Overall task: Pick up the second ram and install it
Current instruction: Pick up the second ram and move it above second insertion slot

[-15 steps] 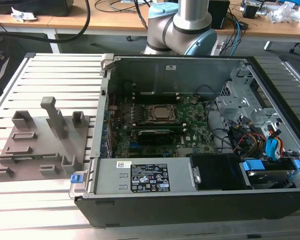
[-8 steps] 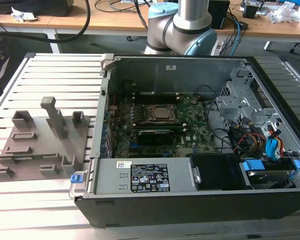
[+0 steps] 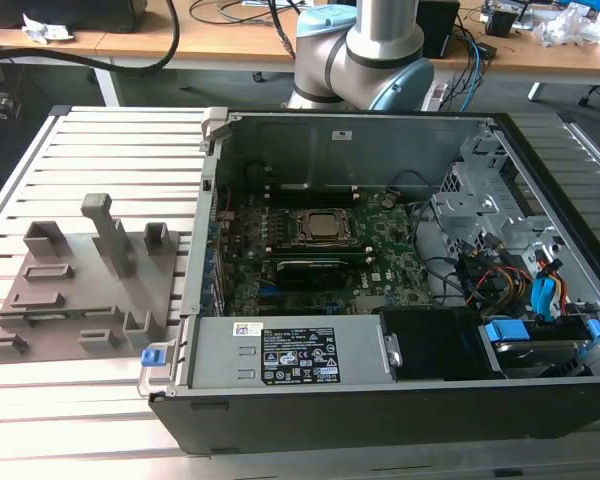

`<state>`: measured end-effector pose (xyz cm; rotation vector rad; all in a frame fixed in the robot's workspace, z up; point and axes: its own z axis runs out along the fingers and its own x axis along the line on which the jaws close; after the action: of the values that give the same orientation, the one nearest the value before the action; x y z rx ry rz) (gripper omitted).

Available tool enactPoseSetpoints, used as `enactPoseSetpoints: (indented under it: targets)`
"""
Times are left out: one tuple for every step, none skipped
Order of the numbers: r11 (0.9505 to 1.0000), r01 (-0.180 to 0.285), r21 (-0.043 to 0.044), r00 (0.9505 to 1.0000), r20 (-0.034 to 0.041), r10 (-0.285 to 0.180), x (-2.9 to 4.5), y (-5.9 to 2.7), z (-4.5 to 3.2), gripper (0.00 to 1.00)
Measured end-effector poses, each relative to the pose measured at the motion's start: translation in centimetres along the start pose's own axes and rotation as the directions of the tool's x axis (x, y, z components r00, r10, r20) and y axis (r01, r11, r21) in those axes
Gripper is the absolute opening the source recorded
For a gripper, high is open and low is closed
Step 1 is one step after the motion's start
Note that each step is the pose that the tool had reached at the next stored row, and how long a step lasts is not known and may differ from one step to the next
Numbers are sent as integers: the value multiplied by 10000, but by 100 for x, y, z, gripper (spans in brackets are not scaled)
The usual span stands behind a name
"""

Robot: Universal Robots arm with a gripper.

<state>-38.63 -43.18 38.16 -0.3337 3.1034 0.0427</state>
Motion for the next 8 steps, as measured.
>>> enactPoseSetpoints:
  targets:
    - [9996,287,-7,9996,-7,-287,0,0,0,10]
    - [9970,779,-19,9970,-19,-779,0,0,0,10]
    - [9900,1412,-35,9900,-33,-1412,0,0,0,10]
    - [9847,1743,-44,9847,-40,-1743,0,0,0,10]
    - [9807,1954,-50,9807,-44,-1954,0,0,0,10]
    - [9736,2284,-59,9736,-51,-2284,0,0,0,10]
    - [9654,2609,-68,9653,-57,-2609,0,0,0,10]
    - [9496,3133,-84,9496,-67,-3133,0,0,0,10]
